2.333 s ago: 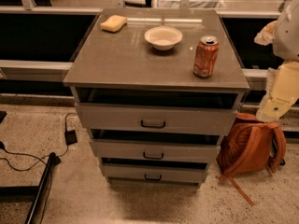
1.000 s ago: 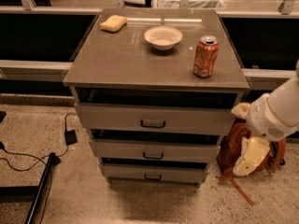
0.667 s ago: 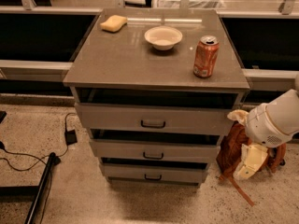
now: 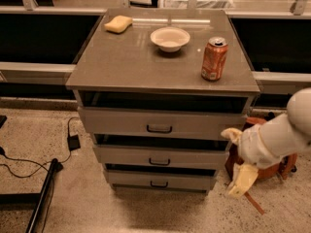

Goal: Open middle drawer

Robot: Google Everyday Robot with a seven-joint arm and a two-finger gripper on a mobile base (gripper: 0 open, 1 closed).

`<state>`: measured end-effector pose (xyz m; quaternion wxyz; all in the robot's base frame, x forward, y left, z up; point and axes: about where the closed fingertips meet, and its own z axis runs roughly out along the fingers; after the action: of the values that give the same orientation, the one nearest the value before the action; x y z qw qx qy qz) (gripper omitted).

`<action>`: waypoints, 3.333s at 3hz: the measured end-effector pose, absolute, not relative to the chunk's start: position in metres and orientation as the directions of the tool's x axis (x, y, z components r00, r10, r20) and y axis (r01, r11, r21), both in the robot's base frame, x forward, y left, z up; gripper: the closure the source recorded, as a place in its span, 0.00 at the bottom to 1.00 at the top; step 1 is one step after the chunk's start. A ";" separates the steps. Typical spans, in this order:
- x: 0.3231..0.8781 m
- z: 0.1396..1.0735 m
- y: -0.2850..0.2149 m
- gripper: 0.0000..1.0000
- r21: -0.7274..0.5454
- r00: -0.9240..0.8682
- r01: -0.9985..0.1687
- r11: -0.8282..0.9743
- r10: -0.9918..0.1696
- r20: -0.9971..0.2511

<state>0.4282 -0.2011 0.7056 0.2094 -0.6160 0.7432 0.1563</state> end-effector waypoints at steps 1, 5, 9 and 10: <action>0.421 0.650 -0.160 0.00 -0.057 -0.097 -0.985 0.166 -0.786 -0.610; 0.509 0.561 -0.147 0.00 -0.311 0.042 -0.924 0.224 -0.747 -0.663; 0.539 0.489 -0.168 0.00 -0.400 0.136 -0.904 0.152 -0.784 -0.605; 0.544 0.468 -0.191 0.00 -0.413 0.152 -0.906 0.094 -0.838 -0.524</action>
Offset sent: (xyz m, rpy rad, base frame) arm 0.0638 0.0335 -0.0791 0.1071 -0.1411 0.1973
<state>0.5440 -0.1914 0.4682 0.3541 -0.6713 0.6494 0.0480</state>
